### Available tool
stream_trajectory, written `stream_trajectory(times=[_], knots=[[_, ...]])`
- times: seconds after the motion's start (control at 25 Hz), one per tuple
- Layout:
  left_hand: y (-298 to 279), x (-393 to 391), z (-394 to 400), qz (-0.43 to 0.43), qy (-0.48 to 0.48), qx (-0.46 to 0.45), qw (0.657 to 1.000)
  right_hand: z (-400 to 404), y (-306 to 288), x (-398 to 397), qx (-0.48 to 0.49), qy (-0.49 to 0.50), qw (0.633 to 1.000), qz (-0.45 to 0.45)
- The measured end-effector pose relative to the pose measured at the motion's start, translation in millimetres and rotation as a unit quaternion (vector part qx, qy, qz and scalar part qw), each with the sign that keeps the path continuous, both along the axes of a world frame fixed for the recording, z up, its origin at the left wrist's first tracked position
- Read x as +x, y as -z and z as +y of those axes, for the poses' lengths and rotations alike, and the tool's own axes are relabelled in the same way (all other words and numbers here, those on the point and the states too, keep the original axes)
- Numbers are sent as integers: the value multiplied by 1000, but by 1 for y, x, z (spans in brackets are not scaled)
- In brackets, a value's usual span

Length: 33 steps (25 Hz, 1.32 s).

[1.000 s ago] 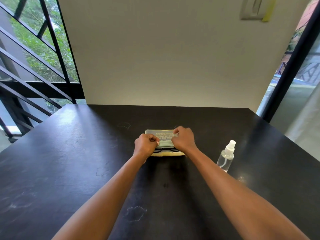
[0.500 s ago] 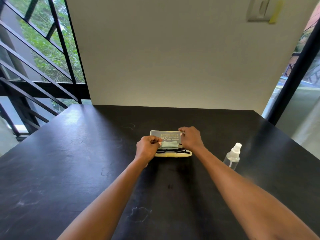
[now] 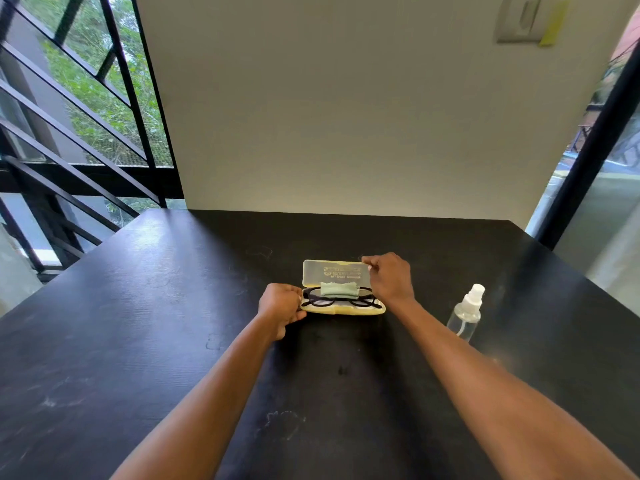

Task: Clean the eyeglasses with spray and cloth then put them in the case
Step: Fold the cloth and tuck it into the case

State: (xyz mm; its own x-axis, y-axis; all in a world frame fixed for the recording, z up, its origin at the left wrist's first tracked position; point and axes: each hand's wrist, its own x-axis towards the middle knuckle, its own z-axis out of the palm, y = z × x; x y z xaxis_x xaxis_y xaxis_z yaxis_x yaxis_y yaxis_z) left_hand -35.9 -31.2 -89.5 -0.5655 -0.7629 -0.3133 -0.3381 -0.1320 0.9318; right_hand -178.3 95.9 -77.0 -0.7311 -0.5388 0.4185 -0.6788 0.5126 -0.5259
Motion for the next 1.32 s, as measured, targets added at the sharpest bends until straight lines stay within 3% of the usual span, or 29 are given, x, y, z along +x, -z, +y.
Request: stream_trajectory(times=[0.12, 0.44, 0.8, 1.04, 1.12, 1.2, 1.28, 1.32], knots=[[-7, 2, 4, 38, -9, 82, 996, 9, 4, 7, -38, -7, 999, 21], [-11, 4, 8, 53, -27, 116, 991, 32, 20, 17, -86, -69, 991, 72], [-14, 8, 8, 55, -21, 150, 987, 46, 42, 19, 54, -135, 989, 3], [-10, 10, 6, 93, -10, 160, 983, 37, 38, 25, 135, -136, 974, 120], [-3, 9, 5, 52, 24, 58, 997, 35, 37, 26, 158, -136, 971, 119], [6, 8, 6, -17, 77, -167, 983, 33, 38, 27, 192, -132, 965, 119], [12, 9, 6, -13, 156, -375, 914, 31, 38, 27, 214, -130, 961, 115], [15, 10, 6, 2, 204, -435, 877, 31, 38, 26, 217, -132, 961, 111]])
